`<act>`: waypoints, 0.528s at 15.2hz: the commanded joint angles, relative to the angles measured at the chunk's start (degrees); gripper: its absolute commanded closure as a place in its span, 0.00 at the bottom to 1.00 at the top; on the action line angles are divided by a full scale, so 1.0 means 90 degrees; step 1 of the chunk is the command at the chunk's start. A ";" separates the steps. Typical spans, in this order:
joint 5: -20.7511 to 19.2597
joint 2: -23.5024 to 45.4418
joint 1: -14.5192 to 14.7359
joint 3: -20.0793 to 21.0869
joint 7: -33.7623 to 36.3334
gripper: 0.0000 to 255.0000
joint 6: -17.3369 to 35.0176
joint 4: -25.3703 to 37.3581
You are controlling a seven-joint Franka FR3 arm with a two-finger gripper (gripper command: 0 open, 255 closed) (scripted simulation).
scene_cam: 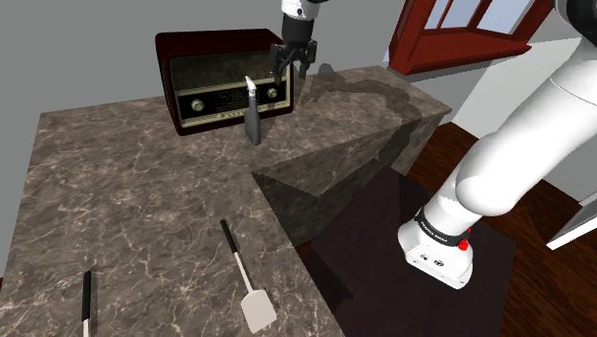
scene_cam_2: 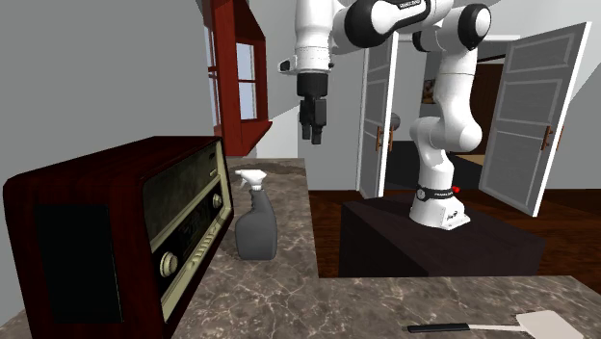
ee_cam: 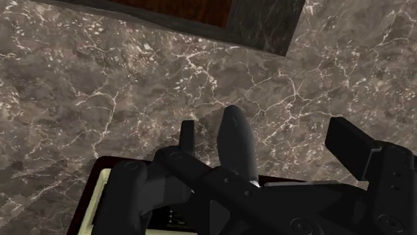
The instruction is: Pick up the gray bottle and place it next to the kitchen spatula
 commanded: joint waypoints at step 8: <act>-0.0641 0.2430 0.0190 0.0050 0.1118 0.00 -0.0167 0.2560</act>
